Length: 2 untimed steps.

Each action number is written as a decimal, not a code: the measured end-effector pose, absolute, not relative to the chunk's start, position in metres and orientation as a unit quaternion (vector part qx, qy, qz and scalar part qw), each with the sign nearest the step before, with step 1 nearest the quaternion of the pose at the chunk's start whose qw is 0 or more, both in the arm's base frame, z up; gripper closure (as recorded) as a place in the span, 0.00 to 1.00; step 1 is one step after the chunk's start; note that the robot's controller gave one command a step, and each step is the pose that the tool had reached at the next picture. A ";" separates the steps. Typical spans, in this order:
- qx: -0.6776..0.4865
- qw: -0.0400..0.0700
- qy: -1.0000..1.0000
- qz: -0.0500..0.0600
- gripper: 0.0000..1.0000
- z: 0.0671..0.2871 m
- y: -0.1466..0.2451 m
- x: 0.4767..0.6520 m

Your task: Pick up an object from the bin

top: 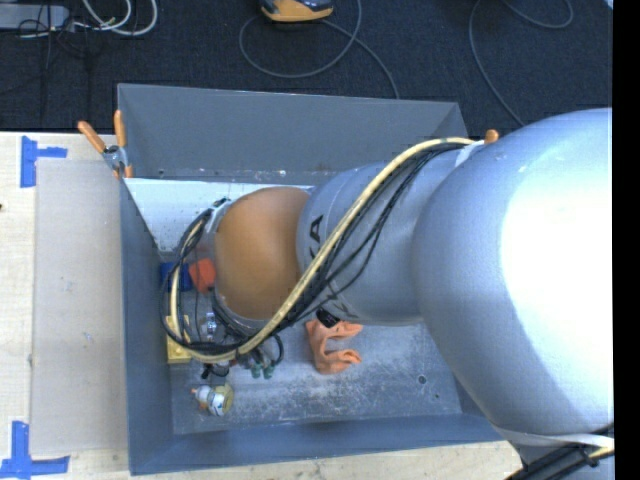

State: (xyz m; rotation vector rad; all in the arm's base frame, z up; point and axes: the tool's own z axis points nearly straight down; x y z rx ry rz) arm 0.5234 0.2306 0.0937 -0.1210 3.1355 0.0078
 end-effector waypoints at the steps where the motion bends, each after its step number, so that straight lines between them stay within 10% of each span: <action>1: -0.031 0.004 0.999 0.004 1.00 0.104 0.234 0.532; 2: -0.025 0.001 1.000 0.002 1.00 0.122 0.231 0.523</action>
Offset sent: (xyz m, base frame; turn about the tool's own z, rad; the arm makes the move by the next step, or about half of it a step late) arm -0.0037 0.0002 0.0391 0.0344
